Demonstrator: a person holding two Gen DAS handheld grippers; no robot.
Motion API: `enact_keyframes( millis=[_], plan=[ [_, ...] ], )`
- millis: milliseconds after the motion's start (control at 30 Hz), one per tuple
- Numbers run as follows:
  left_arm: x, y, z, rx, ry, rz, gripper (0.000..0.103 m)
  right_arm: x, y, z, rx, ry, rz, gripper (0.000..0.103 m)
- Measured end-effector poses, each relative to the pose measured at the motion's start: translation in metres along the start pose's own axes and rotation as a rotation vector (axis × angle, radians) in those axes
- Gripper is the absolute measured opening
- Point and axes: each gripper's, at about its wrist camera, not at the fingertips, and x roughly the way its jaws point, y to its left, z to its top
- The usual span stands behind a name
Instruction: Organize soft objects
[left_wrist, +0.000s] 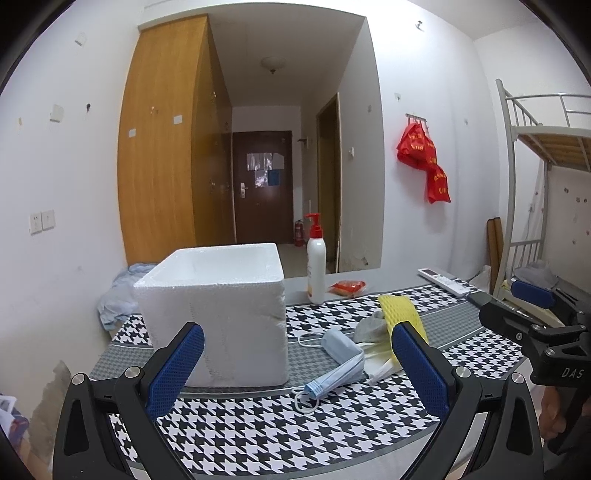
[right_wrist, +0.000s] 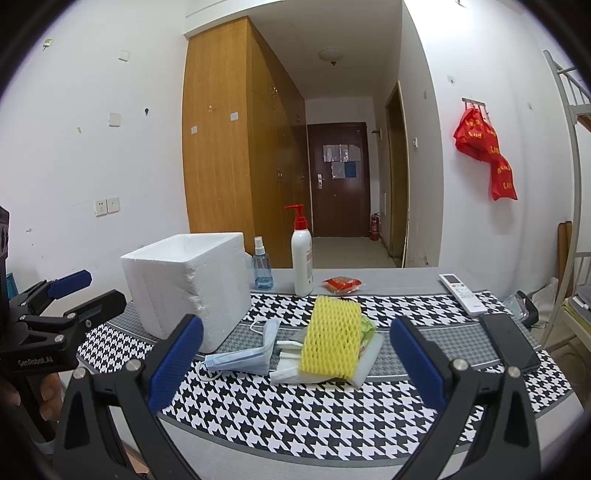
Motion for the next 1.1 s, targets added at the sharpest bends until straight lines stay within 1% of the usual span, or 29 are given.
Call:
enact_keyframes(
  millis=[300,567,833,1100],
  plan=[
    [0.003,-0.002,0.002,0.007,0.004,-0.008,0.102,0.002,0.0,0.0,0.0,0.004,-0.005,0.102],
    [0.012,-0.003,0.001,0.011,0.032,-0.026,0.102,0.006,-0.001,0.002,-0.001,0.01,-0.012,0.102],
    [0.029,-0.006,-0.001,0.031,0.069,-0.061,0.102,0.02,-0.01,0.0,0.01,0.04,-0.032,0.102],
    [0.059,-0.014,-0.007,0.061,0.14,-0.116,0.102,0.039,-0.021,-0.003,0.023,0.084,-0.057,0.102]
  ],
)
